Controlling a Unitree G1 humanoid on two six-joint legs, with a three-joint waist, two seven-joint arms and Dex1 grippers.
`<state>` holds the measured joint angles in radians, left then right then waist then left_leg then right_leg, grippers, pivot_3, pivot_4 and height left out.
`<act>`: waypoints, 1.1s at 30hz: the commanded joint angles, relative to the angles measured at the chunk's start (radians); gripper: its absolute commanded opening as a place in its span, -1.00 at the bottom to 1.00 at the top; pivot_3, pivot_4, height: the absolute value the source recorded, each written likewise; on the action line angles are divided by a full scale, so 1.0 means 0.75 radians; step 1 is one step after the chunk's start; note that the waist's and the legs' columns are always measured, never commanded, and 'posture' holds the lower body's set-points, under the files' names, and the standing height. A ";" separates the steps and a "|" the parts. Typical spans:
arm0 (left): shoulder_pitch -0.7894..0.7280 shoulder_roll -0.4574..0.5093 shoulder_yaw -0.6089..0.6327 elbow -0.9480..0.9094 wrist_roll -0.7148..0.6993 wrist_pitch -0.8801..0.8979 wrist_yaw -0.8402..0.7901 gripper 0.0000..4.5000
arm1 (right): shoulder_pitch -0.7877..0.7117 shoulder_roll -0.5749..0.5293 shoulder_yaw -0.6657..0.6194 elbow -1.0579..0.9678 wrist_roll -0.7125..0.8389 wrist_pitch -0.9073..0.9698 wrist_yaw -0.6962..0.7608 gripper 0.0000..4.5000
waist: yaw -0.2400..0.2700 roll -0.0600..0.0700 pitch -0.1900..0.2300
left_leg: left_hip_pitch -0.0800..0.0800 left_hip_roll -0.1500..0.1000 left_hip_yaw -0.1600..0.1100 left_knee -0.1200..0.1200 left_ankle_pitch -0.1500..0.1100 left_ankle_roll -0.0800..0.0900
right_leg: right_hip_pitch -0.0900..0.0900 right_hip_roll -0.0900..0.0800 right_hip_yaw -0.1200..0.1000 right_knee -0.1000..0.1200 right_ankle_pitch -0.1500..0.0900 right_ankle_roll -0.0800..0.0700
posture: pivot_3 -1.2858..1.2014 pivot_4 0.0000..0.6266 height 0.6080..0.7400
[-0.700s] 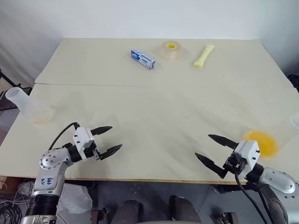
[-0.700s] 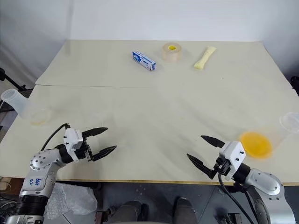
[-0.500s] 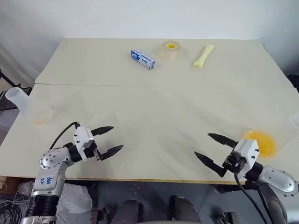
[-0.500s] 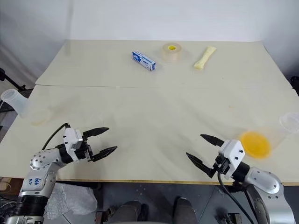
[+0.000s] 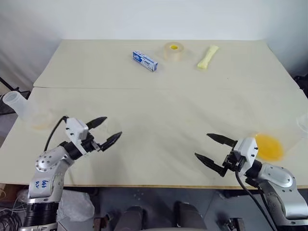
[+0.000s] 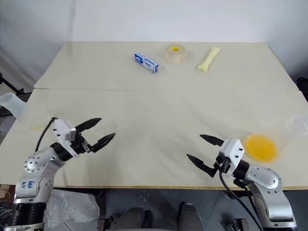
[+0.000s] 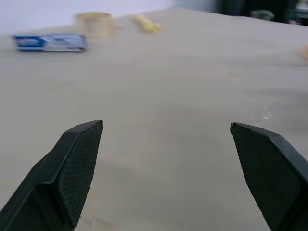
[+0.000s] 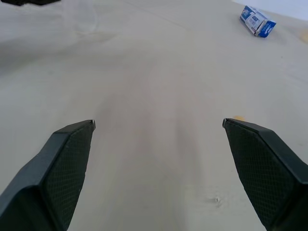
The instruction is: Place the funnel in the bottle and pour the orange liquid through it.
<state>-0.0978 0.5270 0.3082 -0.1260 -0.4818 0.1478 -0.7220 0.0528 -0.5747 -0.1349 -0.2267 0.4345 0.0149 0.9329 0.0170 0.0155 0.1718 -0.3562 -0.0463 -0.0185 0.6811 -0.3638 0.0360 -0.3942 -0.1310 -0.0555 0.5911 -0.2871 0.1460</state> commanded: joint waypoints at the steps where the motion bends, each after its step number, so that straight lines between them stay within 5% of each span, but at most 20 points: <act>1: 0.056 0.032 0.197 -0.120 -0.087 0.065 0.118 1.00 | -0.066 0.013 0.015 0.045 0.008 -0.052 0.041 0.98 | -0.002 -0.001 0.001 | 0.000 0.000 0.000 0.000 0.000 0.000 | 0.000 0.000 0.000 0.000 0.000 0.000 | 0.03 -0.52 1.00; 12: 0.224 -0.121 0.568 -0.233 -0.015 0.226 0.716 1.00 | -0.278 0.048 0.096 0.208 -0.008 -0.072 0.123 0.98 | -0.003 -0.004 0.003 | 0.000 -0.001 0.000 0.001 0.000 0.000 | 0.000 0.000 -0.001 0.001 0.000 0.000 | 0.03 -0.52 1.00; 20: 0.349 -0.125 0.675 -0.289 0.021 0.349 0.898 1.00 | -0.361 0.046 0.116 0.260 -0.007 -0.057 0.162 0.98 | 0.006 -0.008 0.005 | 0.000 0.000 -0.001 0.001 -0.001 -0.001 | 0.000 -0.001 0.000 0.000 0.000 0.000 | 0.03 -0.52 1.00; 33: -0.173 0.204 0.509 0.415 0.187 0.168 0.822 1.00 | -0.393 0.093 0.145 0.111 0.024 0.024 0.113 0.98 | 0.004 -0.008 0.005 | 0.001 -0.002 -0.001 0.001 0.000 -0.002 | -0.001 0.001 -0.009 0.006 0.000 -0.001 | 0.03 -0.52 1.00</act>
<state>-0.2051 0.6493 0.6961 0.1435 -0.3649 0.3180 -0.0896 -0.2363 -0.5076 -0.0141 -0.0867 0.4268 0.0291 1.0279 0.0201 0.0094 0.1753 -0.3557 -0.0476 -0.0193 0.6821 -0.3639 0.0344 -0.3951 -0.1297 -0.0630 0.5957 -0.2873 0.1456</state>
